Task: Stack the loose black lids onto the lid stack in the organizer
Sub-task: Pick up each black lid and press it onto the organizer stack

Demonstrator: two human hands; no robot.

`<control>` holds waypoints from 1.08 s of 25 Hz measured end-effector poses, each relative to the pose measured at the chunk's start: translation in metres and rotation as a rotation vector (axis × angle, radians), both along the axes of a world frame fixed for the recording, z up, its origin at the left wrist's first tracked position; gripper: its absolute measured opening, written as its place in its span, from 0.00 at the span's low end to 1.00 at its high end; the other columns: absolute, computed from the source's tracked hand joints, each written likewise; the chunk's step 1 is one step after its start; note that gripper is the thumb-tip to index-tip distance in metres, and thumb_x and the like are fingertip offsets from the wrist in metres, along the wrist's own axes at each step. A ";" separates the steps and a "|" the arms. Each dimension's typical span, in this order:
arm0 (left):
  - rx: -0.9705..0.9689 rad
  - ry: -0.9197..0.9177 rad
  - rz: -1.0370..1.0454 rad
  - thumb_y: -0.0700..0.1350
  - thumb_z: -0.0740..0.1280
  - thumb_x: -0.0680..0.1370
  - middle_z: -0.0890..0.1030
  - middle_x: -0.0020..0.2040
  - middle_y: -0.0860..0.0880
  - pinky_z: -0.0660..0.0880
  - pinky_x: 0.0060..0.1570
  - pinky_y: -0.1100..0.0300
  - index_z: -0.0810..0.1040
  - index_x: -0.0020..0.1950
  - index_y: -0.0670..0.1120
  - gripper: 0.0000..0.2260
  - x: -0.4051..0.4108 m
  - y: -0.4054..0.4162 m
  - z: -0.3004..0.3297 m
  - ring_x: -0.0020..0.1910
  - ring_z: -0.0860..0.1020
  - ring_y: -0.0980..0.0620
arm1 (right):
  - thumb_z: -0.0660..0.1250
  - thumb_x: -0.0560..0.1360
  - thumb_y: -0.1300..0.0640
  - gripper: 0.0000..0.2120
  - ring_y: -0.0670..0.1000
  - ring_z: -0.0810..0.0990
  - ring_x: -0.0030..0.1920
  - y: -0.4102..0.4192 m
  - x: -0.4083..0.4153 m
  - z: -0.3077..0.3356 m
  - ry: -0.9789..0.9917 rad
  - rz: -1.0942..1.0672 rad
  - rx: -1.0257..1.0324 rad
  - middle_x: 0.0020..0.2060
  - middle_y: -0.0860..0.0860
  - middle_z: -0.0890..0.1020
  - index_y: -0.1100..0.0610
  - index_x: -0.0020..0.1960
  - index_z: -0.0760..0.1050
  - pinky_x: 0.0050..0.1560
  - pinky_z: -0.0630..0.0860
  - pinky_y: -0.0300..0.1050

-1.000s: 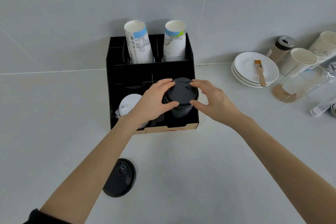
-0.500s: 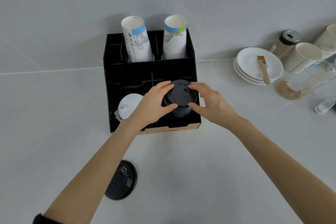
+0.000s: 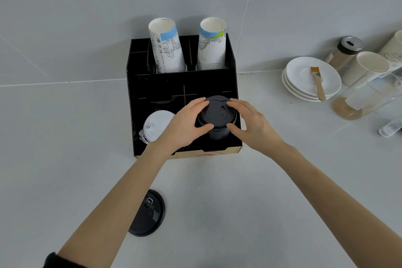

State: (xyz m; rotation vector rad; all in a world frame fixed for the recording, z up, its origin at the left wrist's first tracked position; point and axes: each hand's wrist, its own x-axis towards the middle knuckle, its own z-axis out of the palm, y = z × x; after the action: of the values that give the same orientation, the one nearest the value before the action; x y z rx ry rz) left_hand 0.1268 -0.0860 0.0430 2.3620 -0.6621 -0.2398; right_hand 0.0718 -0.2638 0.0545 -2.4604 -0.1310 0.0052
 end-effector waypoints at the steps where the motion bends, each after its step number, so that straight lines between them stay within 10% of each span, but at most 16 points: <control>1: 0.000 0.003 0.000 0.47 0.67 0.73 0.61 0.73 0.48 0.57 0.64 0.62 0.61 0.69 0.45 0.27 0.000 0.000 0.000 0.70 0.61 0.50 | 0.64 0.73 0.60 0.23 0.55 0.66 0.67 0.001 -0.001 0.000 0.000 -0.006 0.005 0.68 0.55 0.67 0.58 0.67 0.62 0.66 0.62 0.43; 27: -0.049 0.062 0.314 0.44 0.66 0.73 0.69 0.66 0.49 0.59 0.59 0.67 0.64 0.66 0.49 0.22 -0.111 0.138 -0.023 0.64 0.67 0.50 | 0.61 0.75 0.57 0.24 0.51 0.62 0.69 0.116 -0.056 -0.015 0.060 0.352 -0.058 0.69 0.52 0.65 0.55 0.68 0.60 0.70 0.60 0.46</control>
State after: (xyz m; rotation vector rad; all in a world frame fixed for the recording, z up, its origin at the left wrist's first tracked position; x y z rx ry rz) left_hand 0.0155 0.0523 0.0201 2.3603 -0.2583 -0.1545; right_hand 0.0157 -0.1477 0.0391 -2.4602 -0.5424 0.2380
